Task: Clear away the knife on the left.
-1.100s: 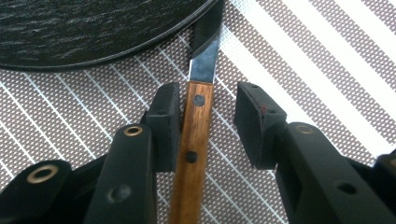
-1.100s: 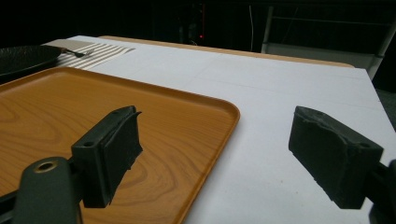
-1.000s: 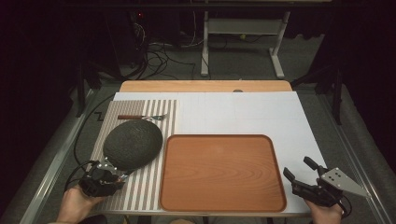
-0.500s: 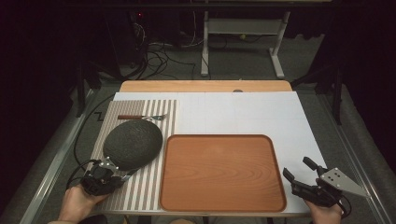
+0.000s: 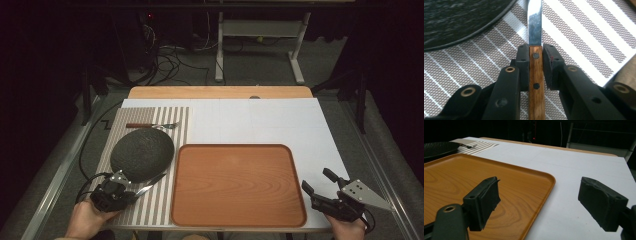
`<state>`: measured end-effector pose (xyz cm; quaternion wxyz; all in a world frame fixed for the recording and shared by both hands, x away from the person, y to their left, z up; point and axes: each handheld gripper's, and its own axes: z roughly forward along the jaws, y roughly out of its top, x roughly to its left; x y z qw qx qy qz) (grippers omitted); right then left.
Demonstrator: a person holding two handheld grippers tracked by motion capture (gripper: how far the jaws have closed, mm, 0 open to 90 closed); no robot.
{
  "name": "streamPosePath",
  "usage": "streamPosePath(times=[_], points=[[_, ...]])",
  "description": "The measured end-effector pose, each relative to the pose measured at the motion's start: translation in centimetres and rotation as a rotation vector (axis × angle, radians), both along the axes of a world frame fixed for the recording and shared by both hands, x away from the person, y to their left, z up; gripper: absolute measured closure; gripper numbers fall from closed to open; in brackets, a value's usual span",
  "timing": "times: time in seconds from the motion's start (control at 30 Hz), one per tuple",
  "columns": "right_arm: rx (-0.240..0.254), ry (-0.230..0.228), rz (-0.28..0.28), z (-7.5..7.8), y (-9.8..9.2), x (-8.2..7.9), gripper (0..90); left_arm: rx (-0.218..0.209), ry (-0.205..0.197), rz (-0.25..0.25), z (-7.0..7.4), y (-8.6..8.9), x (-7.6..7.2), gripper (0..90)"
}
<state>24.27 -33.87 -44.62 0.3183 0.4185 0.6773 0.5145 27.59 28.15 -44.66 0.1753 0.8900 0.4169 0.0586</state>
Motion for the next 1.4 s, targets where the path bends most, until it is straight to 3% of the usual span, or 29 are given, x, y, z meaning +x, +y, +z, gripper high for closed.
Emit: streamPosePath(times=[0.1,0.23,0.77,1.4], points=[[-0.007,0.005,0.009,0.0,0.2,0.0,17.9,0.012,-0.003,-0.010,0.1,-0.3,-0.1,72.9],[-0.007,0.005,0.010,0.0,0.2,0.0,18.1,-0.015,0.006,-0.025,0.0,-0.6,-0.2,72.9],[-0.010,0.007,0.018,0.0,0.3,0.0,18.4,-0.058,0.016,-0.073,0.5,-1.8,-1.3,72.9],[-0.019,0.011,0.027,-0.1,0.4,0.1,18.4,-0.121,-0.031,-0.124,2.0,-4.6,-1.5,72.9]])
